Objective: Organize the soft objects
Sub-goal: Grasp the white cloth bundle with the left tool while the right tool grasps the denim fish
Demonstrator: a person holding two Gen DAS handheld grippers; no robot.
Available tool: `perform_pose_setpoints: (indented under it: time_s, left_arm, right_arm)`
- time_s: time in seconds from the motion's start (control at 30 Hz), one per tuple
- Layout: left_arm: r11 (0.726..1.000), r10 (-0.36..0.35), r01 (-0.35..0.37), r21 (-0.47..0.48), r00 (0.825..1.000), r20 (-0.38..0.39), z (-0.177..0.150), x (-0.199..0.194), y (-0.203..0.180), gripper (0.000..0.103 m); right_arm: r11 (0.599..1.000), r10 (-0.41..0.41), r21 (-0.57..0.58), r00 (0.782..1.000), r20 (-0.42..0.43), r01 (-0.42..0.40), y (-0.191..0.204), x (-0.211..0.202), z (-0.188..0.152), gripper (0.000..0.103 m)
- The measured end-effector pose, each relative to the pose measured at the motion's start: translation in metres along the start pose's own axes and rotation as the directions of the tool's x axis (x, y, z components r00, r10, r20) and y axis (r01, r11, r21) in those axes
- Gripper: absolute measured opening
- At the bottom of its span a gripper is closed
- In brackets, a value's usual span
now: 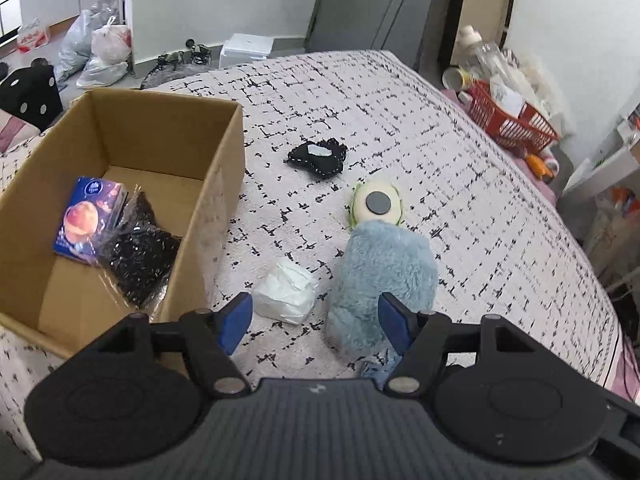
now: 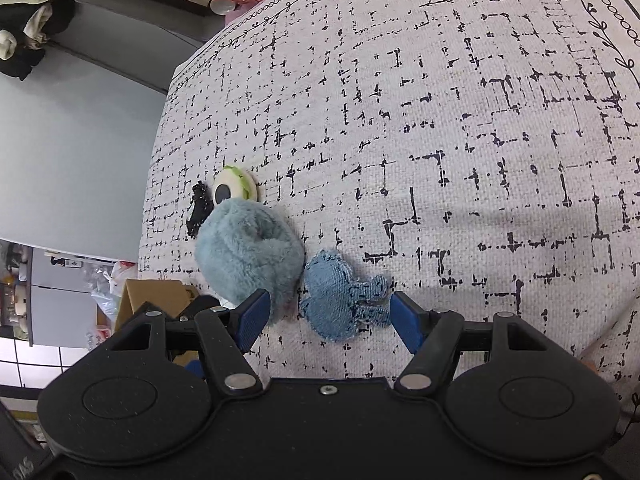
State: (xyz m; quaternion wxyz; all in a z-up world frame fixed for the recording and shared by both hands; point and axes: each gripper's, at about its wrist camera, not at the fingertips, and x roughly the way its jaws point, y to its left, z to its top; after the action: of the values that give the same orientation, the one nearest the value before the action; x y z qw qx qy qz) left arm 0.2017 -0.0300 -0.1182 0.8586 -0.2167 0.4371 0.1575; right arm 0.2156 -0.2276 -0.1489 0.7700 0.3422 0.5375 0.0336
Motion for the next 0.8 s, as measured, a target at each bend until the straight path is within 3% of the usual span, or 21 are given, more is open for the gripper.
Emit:
perform_pose_setpoints:
  time_s: [0.13, 0.37, 0.47, 0.57, 0.8]
  left_arm:
    - [0.997, 0.067, -0.068, 0.021, 0.996, 0.053, -0.006, 0.003, -0.003, 0.063]
    - [0.978, 0.178, -0.185, 0.093, 0.981, 0.072, -0.005, 0.015, -0.003, 0.064]
    - [0.974, 0.182, -0.19, 0.12, 0.98, 0.079, -0.002, 0.019, 0.002, 0.069]
    - [0.962, 0.158, -0.171, 0.211, 0.985, 0.075, -0.003, 0.025, 0.001, 0.079]
    - [0.894, 0.123, -0.162, 0.417, 0.985, 0.12, -0.014, 0.032, -0.003, 0.08]
  right_arm:
    - [1.0, -0.003, 0.0, 1.0, -0.011, 0.003, 0.0, 0.004, 0.0, 0.066]
    - [1.0, -0.012, -0.002, 1.0, -0.017, 0.012, 0.0, 0.011, 0.001, 0.066]
    - [1.0, -0.013, -0.015, 1.0, -0.018, 0.013, 0.001, 0.012, 0.001, 0.066]
    - [1.0, -0.013, -0.025, 1.0, -0.024, 0.013, 0.002, 0.013, -0.001, 0.066]
    - [0.999, -0.027, -0.023, 0.999, -0.021, 0.027, 0.0, 0.015, 0.001, 0.066]
